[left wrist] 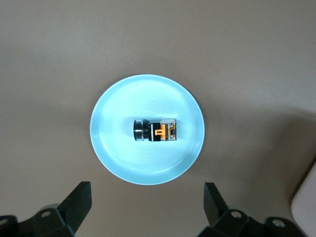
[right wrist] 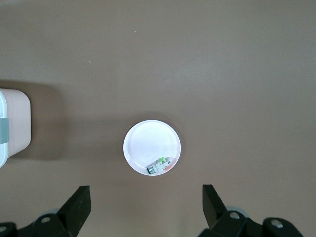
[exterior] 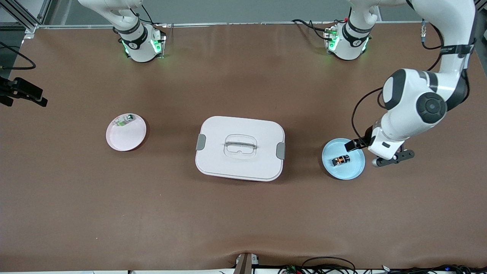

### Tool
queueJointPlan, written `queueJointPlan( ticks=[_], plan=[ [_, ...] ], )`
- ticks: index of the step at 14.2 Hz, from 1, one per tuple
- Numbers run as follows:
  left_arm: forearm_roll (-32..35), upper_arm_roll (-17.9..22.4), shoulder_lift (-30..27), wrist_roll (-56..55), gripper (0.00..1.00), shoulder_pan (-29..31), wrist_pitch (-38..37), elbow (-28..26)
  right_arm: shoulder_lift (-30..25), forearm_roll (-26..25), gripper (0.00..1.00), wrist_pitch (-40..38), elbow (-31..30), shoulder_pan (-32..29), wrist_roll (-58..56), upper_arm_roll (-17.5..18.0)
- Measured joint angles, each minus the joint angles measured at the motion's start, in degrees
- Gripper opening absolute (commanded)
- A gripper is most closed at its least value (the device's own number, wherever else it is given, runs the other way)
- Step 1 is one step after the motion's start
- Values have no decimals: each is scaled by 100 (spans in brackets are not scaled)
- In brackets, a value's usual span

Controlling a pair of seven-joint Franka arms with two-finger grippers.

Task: Transfer orange switch to right arm and place
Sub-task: 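Reach the left gripper down to the switch on the blue plate, then close the left gripper on the orange switch and lift it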

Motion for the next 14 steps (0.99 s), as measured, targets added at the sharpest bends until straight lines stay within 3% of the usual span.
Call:
queueJointPlan(
  ticks=[5,14],
  plan=[
    [0,-11,412,-53,100,-25,953,-413,2,0,100,0,2,0,0,0],
    [138,-16,1129,-53,100,-105,1818,-441,5,0,100,0,4,0,0,1]
  ],
)
